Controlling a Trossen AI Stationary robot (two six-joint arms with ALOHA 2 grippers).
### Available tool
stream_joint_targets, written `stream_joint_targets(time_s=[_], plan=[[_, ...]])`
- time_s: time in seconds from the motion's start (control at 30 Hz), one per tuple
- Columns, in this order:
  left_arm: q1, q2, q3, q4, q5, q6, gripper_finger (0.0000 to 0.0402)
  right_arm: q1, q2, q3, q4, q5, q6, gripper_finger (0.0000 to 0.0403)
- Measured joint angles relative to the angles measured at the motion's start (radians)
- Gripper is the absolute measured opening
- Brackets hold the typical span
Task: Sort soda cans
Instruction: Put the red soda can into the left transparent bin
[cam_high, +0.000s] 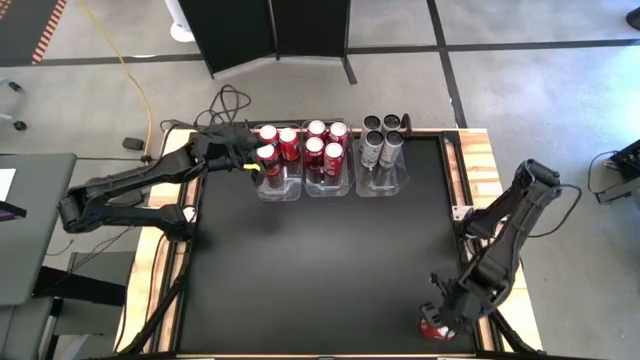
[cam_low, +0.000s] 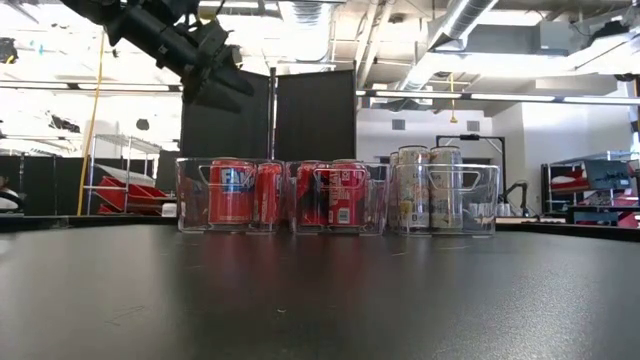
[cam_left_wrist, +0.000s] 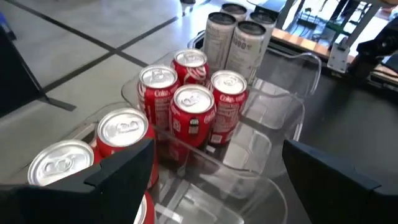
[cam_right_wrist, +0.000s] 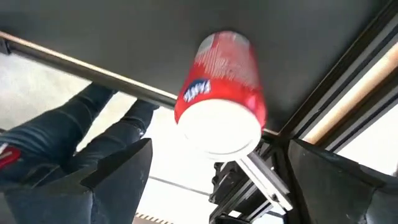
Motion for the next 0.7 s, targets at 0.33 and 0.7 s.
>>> stream_joint_targets(time_s=[0.33,0.7], plan=[[0.011,0.000,0.004,0.006,-0.007,-0.001,0.0350,0.018,0.104,0.000,0.044,0.013,0.016,0.0400],[0.011,0.000,0.004,0.005,-0.025,-0.024,0.0350,0.019,0.168,0.000,0.030,0.021,0.017,0.0363]])
